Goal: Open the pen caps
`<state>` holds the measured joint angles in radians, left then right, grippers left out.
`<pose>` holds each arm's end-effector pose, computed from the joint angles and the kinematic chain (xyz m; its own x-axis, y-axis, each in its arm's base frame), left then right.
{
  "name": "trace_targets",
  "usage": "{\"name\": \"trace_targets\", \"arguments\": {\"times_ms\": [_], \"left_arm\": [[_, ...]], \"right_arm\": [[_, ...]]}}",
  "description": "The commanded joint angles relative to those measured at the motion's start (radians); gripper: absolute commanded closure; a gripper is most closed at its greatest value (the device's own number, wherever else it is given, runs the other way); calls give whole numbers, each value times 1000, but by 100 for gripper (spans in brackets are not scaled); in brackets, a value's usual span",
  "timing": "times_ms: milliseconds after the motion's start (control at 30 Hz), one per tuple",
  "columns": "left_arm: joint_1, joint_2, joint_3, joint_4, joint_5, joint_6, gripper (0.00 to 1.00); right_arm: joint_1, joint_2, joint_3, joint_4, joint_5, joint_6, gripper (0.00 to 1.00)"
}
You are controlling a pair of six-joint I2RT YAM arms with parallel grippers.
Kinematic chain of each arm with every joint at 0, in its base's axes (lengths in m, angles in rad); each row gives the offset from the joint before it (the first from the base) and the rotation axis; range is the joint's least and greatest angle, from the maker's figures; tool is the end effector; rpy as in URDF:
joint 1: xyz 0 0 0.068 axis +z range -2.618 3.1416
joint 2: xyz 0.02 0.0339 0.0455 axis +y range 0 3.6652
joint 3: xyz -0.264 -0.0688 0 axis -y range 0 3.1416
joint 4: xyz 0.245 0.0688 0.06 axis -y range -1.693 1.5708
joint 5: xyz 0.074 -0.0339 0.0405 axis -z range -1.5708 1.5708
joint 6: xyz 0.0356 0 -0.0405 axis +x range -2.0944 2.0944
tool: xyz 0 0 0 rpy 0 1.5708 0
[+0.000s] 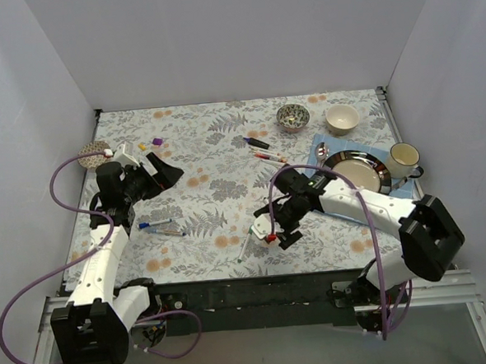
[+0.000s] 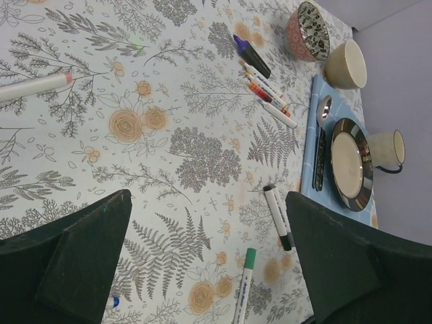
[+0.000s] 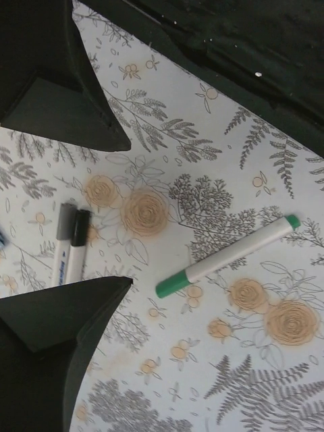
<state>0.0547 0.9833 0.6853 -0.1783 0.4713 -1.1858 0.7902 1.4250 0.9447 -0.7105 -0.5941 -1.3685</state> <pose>0.2200 -0.0041 0.2702 -0.5002 -0.8544 -0.1408 -0.2913 0.3192 -0.9018 0.1723 0.2023 0.2186 0.5886 -0.5593 -0.5838 -0.7878 -0.5588 -0.2589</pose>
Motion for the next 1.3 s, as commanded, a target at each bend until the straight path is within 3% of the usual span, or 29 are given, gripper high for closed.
{"name": "trace_targets", "arguments": {"times_ms": [0,133,433,633,800,967,1167,1267], "left_arm": [[-4,-29,13,-10,-22,28,2],[-4,-58,13,-15,-45,34,2],[-4,-66,13,-9,-13,34,2],[-4,-77,7,0,7,28,2],[-4,-77,0,13,39,17,2],[-4,-17,-59,152,235,-93,2],[-18,152,-96,281,475,-237,2],[-111,251,-86,287,532,-258,2]], "right_arm": [[105,161,190,-61,80,-109,21],[216,291,268,-70,207,-81,27],[313,485,440,-156,275,-75,42],[345,522,434,-195,304,-95,54],[380,531,378,-170,375,-89,71],[391,520,327,-94,448,-99,92],[391,414,273,-37,462,-138,99],[397,353,270,-38,455,-158,99]]}}
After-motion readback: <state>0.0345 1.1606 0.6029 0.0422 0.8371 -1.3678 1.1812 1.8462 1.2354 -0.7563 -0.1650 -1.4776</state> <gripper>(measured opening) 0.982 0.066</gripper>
